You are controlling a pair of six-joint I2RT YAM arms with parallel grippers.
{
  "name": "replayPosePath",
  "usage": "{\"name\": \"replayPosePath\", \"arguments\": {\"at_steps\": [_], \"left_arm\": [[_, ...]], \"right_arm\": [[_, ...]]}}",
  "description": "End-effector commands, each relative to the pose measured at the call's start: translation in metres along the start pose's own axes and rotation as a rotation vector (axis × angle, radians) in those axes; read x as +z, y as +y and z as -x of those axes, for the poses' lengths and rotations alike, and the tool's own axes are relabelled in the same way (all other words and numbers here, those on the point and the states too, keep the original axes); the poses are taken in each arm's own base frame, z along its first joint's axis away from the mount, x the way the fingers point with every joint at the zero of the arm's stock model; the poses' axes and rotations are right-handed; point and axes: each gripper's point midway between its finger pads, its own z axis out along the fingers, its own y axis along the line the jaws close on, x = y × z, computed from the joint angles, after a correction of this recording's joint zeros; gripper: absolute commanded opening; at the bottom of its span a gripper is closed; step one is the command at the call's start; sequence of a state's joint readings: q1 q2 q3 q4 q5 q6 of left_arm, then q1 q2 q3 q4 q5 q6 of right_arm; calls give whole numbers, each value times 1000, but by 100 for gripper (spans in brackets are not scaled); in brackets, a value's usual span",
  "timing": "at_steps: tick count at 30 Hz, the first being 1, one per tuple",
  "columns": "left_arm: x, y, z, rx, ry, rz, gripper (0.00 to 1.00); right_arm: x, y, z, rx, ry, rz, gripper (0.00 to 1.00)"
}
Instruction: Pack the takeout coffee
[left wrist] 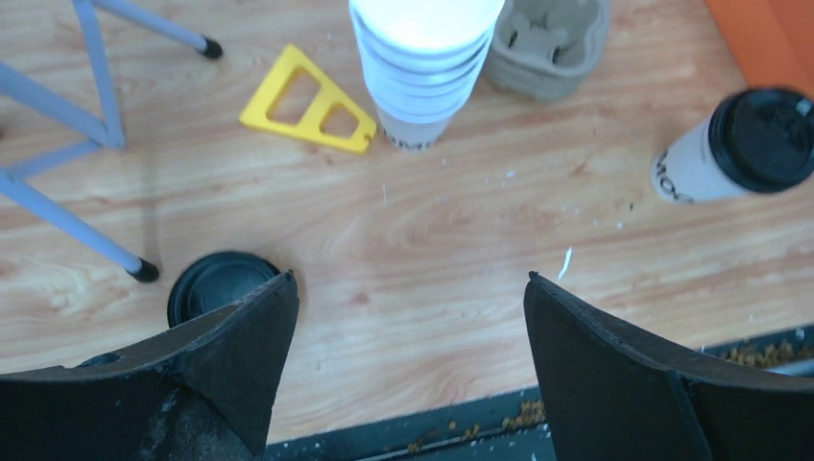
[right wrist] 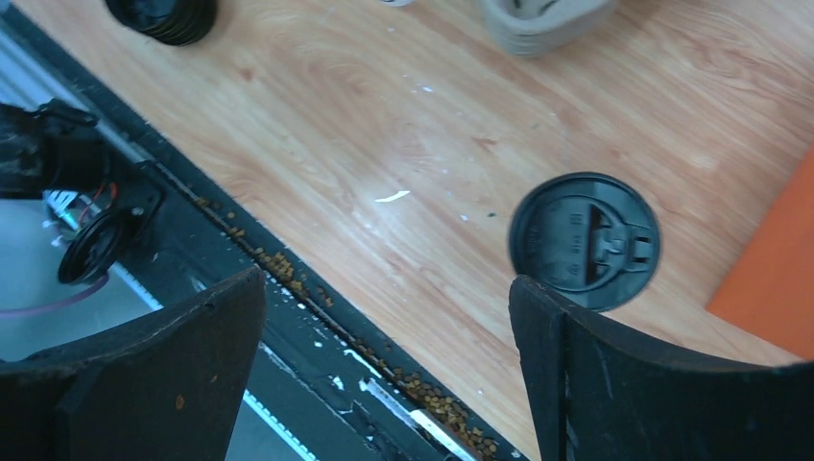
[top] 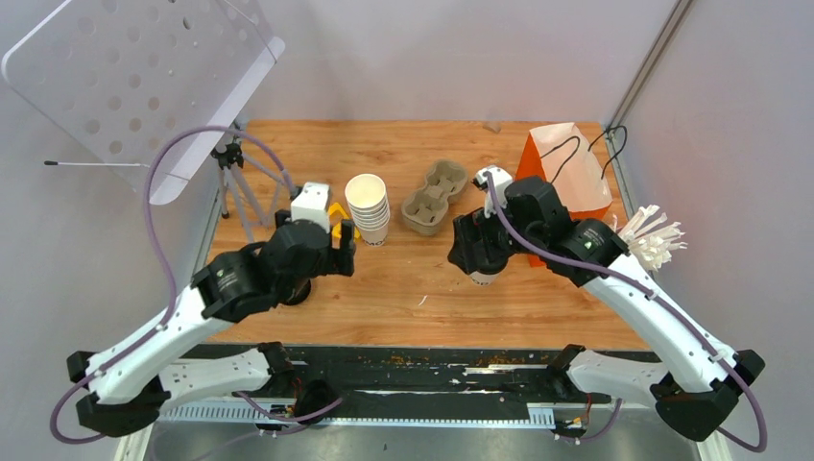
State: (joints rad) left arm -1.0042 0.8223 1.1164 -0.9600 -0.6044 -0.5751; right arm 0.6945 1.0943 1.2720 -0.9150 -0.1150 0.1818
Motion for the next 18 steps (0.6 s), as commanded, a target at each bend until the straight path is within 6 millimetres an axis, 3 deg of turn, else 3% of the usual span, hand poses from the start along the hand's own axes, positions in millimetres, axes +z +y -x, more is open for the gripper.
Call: {"name": "replayPosePath", "arguments": {"at_steps": [1, 9, 18], "left_arm": [[18, -11, 46, -6, -41, 96, 90], [77, -20, 90, -29, 12, 144, 68], [126, -1, 94, -34, 66, 175, 49]], "right_arm": [[-5, 27, 3, 12, -50, 76, 97], [-21, 43, -9, -6, -49, 133, 95], [-35, 40, -20, -30, -66, 141, 95]]}}
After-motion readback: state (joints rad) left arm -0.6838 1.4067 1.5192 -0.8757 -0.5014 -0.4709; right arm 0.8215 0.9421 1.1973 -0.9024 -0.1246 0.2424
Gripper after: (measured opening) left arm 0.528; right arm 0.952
